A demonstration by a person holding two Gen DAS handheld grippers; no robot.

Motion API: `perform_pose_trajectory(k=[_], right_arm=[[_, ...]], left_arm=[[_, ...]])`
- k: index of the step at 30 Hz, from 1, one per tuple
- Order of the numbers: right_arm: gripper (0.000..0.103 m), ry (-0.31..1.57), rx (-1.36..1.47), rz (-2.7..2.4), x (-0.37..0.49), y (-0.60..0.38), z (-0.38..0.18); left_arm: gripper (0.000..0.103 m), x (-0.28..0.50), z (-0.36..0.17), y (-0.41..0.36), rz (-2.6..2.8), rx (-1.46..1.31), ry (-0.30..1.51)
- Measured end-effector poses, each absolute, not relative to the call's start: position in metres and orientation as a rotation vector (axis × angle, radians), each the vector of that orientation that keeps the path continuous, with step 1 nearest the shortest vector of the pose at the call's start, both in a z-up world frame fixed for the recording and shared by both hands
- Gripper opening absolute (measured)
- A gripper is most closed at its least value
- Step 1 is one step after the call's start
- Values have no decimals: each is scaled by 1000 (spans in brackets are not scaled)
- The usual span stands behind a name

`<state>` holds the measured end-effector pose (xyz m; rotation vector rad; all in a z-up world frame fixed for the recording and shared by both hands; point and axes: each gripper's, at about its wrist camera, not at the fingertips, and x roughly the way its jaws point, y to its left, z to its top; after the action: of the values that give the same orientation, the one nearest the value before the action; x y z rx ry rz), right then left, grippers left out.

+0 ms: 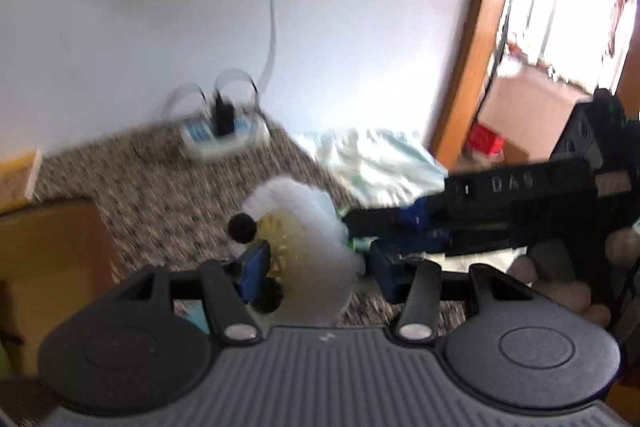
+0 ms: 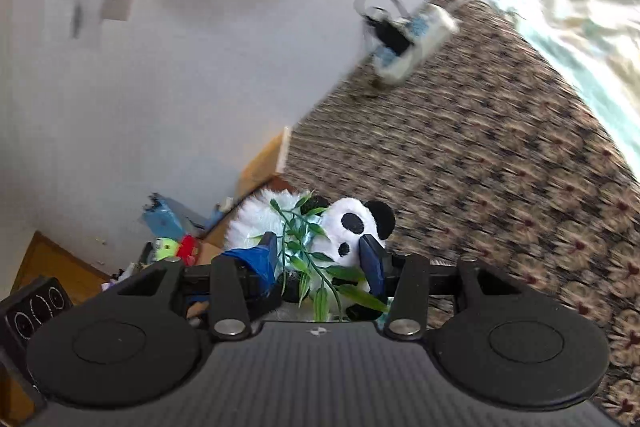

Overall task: Organize soft objects
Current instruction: 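Carry the panda plush into the box and open the right gripper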

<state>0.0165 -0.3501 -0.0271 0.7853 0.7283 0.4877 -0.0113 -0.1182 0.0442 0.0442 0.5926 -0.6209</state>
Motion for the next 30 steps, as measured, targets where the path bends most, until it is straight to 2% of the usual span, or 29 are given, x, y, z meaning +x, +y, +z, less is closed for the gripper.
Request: perform_pose_trajectory(k=[7,15,23,24,30], right_arm=[[30,631,743,598,48,-293,15],[30,628,613,722,97,-194,38],[29,776,479,739,138,-91,0],[26,796,469,723,145,-80,-9],[26,845,453,639,160,-49,-31]], left_arm=[[46,-6,84,-51,-546,12,446],[46,20,93,44,-451,-42,394],[46,79,48,126,-413,-189,509],[40,88,41,131,-418,-209,532],[41,123,4,161,-362,-253,635]])
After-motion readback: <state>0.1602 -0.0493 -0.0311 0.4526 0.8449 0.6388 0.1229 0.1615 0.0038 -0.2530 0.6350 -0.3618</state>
